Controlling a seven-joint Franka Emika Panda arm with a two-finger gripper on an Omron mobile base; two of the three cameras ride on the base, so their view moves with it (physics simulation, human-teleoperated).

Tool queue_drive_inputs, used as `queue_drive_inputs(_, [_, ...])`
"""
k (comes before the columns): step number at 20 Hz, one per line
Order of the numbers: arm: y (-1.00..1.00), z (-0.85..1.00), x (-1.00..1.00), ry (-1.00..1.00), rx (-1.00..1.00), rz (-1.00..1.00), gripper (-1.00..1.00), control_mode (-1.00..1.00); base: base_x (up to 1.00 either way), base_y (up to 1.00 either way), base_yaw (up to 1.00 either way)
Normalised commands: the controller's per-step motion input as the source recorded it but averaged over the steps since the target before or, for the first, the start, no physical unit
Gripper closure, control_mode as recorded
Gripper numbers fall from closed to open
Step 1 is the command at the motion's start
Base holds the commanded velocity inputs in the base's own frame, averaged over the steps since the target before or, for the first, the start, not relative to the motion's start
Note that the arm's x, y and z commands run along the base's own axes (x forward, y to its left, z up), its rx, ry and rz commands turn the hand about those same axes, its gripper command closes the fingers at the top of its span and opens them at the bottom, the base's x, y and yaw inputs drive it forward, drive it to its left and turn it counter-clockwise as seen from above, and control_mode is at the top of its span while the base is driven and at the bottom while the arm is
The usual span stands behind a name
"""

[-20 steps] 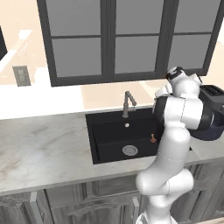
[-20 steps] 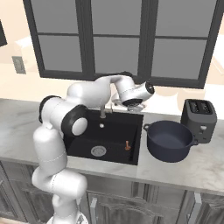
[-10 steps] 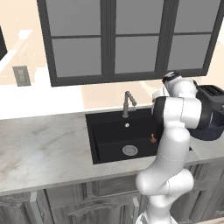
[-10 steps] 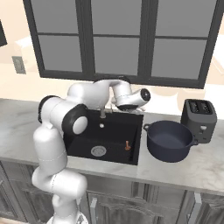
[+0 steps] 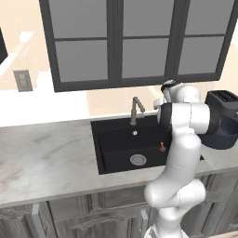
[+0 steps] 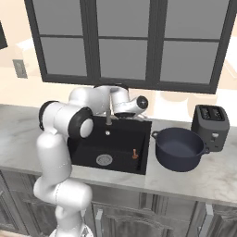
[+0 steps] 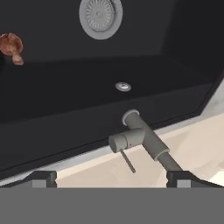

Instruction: Dump the mushroom from the pot into the sink. Then turn on the water and wash the mushroom. Then turn off the water and put the mushroom back in the pot.

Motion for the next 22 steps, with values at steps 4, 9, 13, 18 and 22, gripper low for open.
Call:
queue_drive_inputs(4, [0.00,0.00,0.50,0.06,0.03,0.00,-1.00,-1.00,0.00,0.00,0.00])
queue_drive_inputs(9, [0.02,0.00,0.43,0.02,0.01,-0.02,-1.00,-1.00,0.00,0.00,0.00])
queue_drive_inputs(13, [0.05,0.00,0.34,0.00,0.00,-0.04,-1.00,-1.00,0.00,0.00,0.00])
queue_drive_inputs(18, [0.02,-0.03,0.17,0.01,0.04,-0.03,-1.00,-1.00,0.00,0.00,0.00])
queue_drive_inputs(22, [0.00,-0.02,0.00,0.00,0.11,-0.02,-1.00,-1.00,0.00,0.00,0.00])
